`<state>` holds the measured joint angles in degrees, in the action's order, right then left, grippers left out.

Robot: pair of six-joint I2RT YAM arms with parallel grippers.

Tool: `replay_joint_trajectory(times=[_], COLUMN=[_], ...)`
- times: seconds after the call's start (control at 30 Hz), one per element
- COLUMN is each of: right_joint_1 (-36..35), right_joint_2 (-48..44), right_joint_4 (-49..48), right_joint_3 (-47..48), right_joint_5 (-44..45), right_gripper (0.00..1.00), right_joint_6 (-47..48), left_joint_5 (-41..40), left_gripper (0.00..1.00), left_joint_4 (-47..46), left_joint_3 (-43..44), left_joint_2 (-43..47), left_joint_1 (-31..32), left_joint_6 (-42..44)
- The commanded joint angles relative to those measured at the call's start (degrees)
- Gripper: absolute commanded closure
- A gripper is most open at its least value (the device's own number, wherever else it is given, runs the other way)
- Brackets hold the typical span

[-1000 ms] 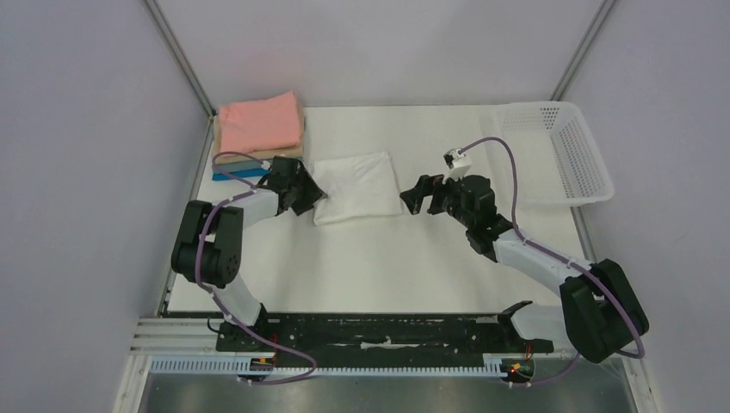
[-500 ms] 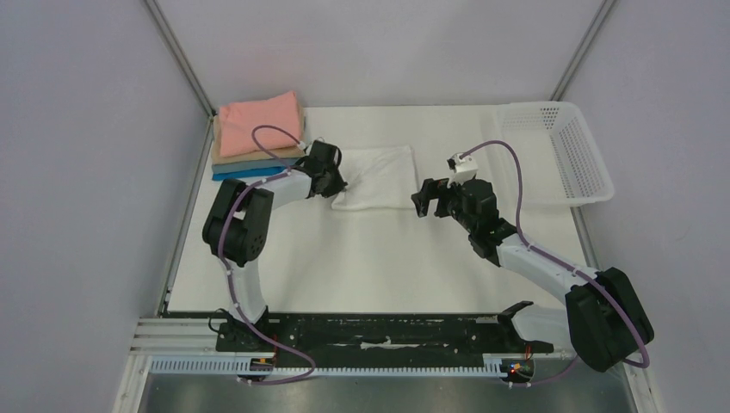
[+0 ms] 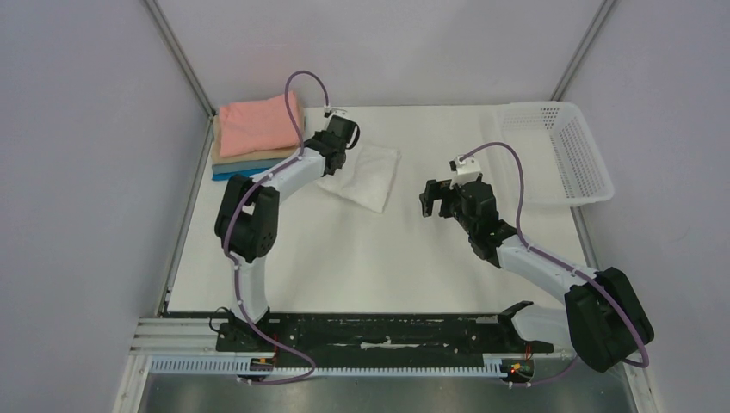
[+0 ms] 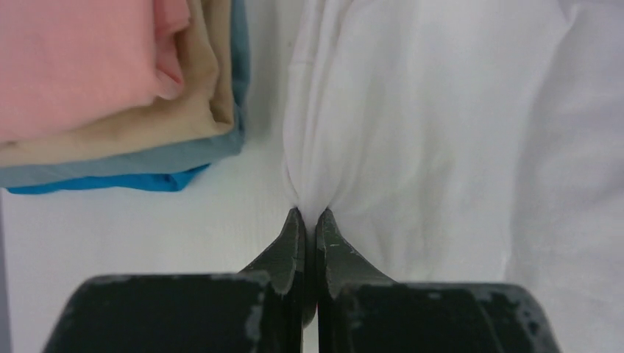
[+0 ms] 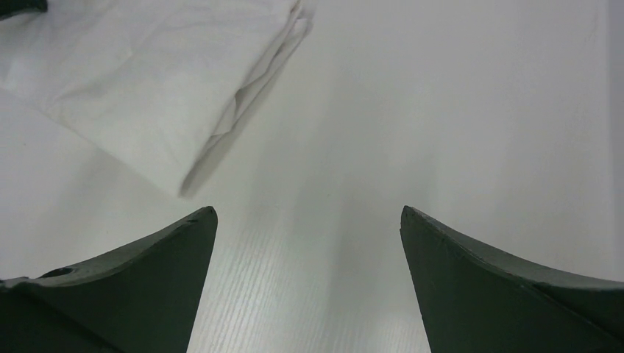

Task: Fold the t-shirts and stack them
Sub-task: Put the neatly folded tshirt into the corner of the board with the left arm

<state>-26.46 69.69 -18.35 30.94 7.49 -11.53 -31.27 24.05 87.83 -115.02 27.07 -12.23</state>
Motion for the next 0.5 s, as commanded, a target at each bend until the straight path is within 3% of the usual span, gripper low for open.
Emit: replay_joint_trajectory(times=[0.0, 0.2, 0.47], right_joint_1=[0.1, 0.1, 0.1], right_joint_2=[-0.4, 0.6, 1.9], right_joint_4=[-2.4, -2.9, -3.9], right_joint_3=[-0.3, -0.2, 0.0], right_joint_5=[3.3, 6.0, 8.2], right_gripper=[0.02, 0.02, 0.02], right_joint_6=[2.3, 3.4, 4.4], left_joint_5=[-7.3, -16.7, -14.2], left_gripper=[0.98, 0.98, 0.98], left_joint_4=[-8.7, -18.8, -16.9], left_joint_3=[2.4, 5.5, 15.0], left_joint_2=[-0.7, -2.8, -5.0], left_joint_1=[-0.3, -1.5, -4.2], left_joint_6=[18.9, 26.0, 27.4])
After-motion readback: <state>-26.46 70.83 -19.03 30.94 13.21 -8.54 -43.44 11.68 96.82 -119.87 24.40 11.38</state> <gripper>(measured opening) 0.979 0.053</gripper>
